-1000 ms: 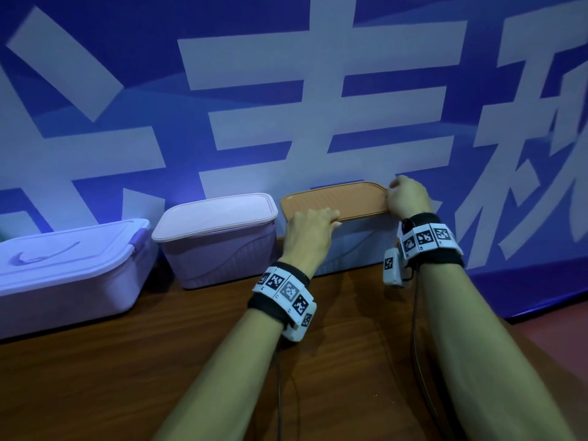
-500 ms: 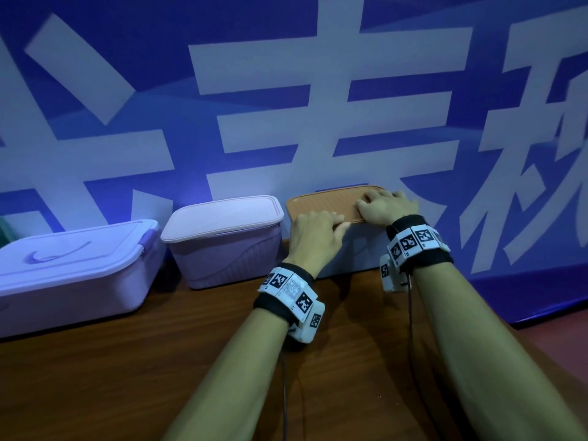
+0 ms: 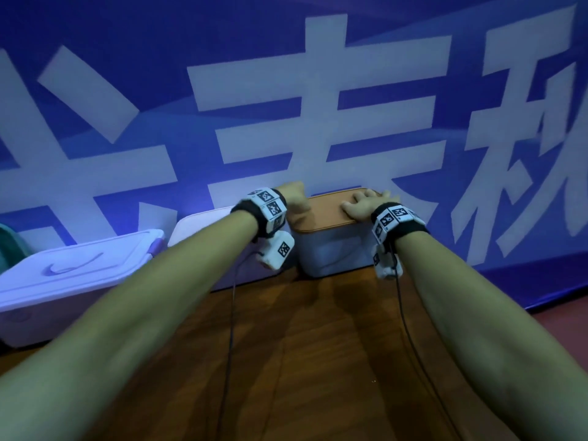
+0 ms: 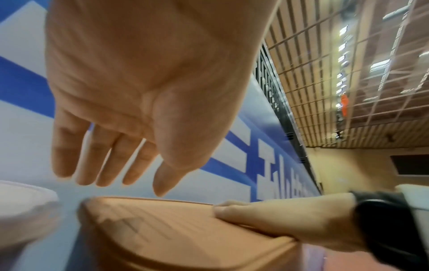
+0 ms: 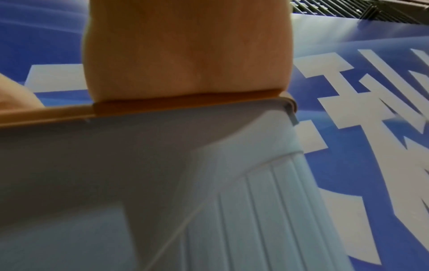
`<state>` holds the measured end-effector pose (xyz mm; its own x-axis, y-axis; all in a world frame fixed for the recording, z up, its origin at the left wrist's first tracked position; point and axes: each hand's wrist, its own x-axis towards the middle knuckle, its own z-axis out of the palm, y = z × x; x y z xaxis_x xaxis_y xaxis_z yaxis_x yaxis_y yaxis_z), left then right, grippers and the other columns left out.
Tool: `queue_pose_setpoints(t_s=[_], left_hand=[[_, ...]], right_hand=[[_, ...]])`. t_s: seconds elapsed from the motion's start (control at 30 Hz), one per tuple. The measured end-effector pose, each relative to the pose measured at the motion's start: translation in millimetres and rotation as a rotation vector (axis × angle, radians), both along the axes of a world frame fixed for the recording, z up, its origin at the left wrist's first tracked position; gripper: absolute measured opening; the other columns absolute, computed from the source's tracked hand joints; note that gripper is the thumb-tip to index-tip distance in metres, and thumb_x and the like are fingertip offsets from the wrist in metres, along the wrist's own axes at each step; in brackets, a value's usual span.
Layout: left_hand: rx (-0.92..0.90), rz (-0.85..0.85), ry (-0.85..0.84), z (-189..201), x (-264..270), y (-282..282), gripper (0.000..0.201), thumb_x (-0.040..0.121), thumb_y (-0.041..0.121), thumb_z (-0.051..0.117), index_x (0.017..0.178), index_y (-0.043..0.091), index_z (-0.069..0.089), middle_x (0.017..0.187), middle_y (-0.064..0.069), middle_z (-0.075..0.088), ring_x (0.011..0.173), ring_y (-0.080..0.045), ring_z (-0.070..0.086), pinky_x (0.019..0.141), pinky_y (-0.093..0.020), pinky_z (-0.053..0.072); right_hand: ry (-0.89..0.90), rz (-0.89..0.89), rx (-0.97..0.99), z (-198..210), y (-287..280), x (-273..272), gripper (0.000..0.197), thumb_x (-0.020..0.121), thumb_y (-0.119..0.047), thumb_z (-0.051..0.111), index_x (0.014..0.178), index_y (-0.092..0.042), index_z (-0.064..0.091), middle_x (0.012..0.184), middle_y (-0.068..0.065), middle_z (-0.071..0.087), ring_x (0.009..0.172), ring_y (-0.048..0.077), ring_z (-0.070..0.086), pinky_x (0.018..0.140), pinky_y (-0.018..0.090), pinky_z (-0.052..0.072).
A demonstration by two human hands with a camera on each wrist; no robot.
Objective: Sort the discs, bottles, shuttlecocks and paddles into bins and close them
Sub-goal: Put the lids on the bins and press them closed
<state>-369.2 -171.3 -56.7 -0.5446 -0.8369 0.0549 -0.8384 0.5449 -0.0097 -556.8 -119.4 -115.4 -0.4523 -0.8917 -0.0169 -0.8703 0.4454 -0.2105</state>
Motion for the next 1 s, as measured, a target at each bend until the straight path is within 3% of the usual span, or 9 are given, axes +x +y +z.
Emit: queue_pose_setpoints(t_s=[0.13, 0.27, 0.4, 0.57, 0.67, 0.73, 0.8, 0.9, 1.0], left_hand=[[0.062, 0.105, -0.040, 0, 6, -37, 0.027, 0.092, 0.017, 0.061, 0.069, 0.008, 0.051, 0.082, -0.009, 0.055, 0.073, -0.024, 0.050, 0.063, -0.030, 0.042], [0.137, 0.109, 0.013, 1, 10, -67, 0.029, 0.097, 0.027, 0.066, 0.093, -0.002, 0.064, 0.093, -0.014, 0.062, 0.093, -0.029, 0.062, 0.073, -0.026, 0.053], [0.212, 0.148, 0.046, -6, 8, -81, 0.029, 0.093, 0.027, 0.072, 0.098, -0.001, 0.069, 0.092, -0.013, 0.063, 0.083, -0.025, 0.056, 0.066, -0.028, 0.046], [0.243, 0.287, 0.205, -19, 11, -94, 0.049, 0.084, 0.050, 0.077, 0.089, 0.003, 0.065, 0.074, -0.010, 0.063, 0.069, -0.026, 0.059, 0.067, -0.031, 0.048], [0.231, 0.287, 0.217, -22, 10, -95, 0.064, 0.085, 0.050, 0.075, 0.120, -0.003, 0.064, 0.108, -0.018, 0.071, 0.104, -0.034, 0.068, 0.088, -0.041, 0.055], [0.230, 0.293, 0.253, -25, 11, -96, 0.071, 0.085, 0.050, 0.076, 0.130, -0.003, 0.059, 0.127, -0.021, 0.065, 0.119, -0.036, 0.063, 0.098, -0.045, 0.052], [0.226, 0.276, 0.284, -27, 12, -96, 0.065, 0.086, 0.047, 0.076, 0.124, -0.003, 0.062, 0.119, -0.019, 0.069, 0.104, -0.034, 0.067, 0.087, -0.040, 0.054], [0.207, 0.241, 0.311, -29, 12, -94, 0.041, 0.090, 0.039, 0.074, 0.079, 0.002, 0.061, 0.085, -0.013, 0.061, 0.066, -0.023, 0.049, 0.062, -0.028, 0.039], [0.200, 0.192, 0.313, -31, 14, -92, 0.037, 0.091, 0.038, 0.073, 0.074, 0.008, 0.059, 0.074, -0.008, 0.052, 0.067, -0.023, 0.046, 0.059, -0.028, 0.036]], right_hand=[[-0.018, 0.004, 0.005, 2, 1, -2, 0.078, 0.089, -0.073, 0.028, 0.155, -0.030, 0.027, 0.166, 0.000, 0.014, 0.150, 0.041, 0.005, 0.117, 0.063, 0.004], [-0.018, 0.036, -0.009, 0, 3, -6, 0.080, 0.089, -0.076, 0.029, 0.155, -0.032, 0.027, 0.166, -0.002, 0.014, 0.150, 0.040, 0.006, 0.117, 0.061, 0.006], [-0.003, 0.048, -0.025, -2, 2, -9, 0.080, 0.087, -0.077, 0.029, 0.154, -0.034, 0.028, 0.165, -0.002, 0.017, 0.149, 0.040, 0.009, 0.118, 0.062, 0.008], [-0.016, 0.040, -0.046, -6, -3, -12, 0.080, 0.087, -0.076, 0.030, 0.153, -0.032, 0.031, 0.164, 0.000, 0.019, 0.150, 0.040, 0.008, 0.117, 0.062, 0.009], [-0.020, 0.032, -0.071, -6, -8, -15, 0.079, 0.086, -0.076, 0.033, 0.152, -0.032, 0.034, 0.163, 0.001, 0.022, 0.149, 0.042, 0.009, 0.115, 0.062, 0.013], [-0.021, 0.036, -0.073, -6, -10, -17, 0.079, 0.086, -0.077, 0.034, 0.151, -0.032, 0.035, 0.161, 0.001, 0.025, 0.148, 0.042, 0.011, 0.115, 0.063, 0.016], [-0.013, 0.043, -0.054, -4, -13, -18, 0.080, 0.085, -0.079, 0.033, 0.150, -0.032, 0.036, 0.160, 0.001, 0.027, 0.147, 0.043, 0.012, 0.115, 0.062, 0.019], [0.040, 0.073, -0.023, -1, -17, -20, 0.079, 0.088, -0.079, 0.030, 0.149, -0.029, 0.039, 0.158, 0.006, 0.029, 0.146, 0.041, 0.019, 0.120, 0.058, 0.010], [0.058, 0.100, -0.027, -3, -20, -22, 0.078, 0.091, -0.076, 0.026, 0.149, -0.026, 0.039, 0.159, 0.008, 0.029, 0.147, 0.035, 0.024, 0.121, 0.053, 0.002]])
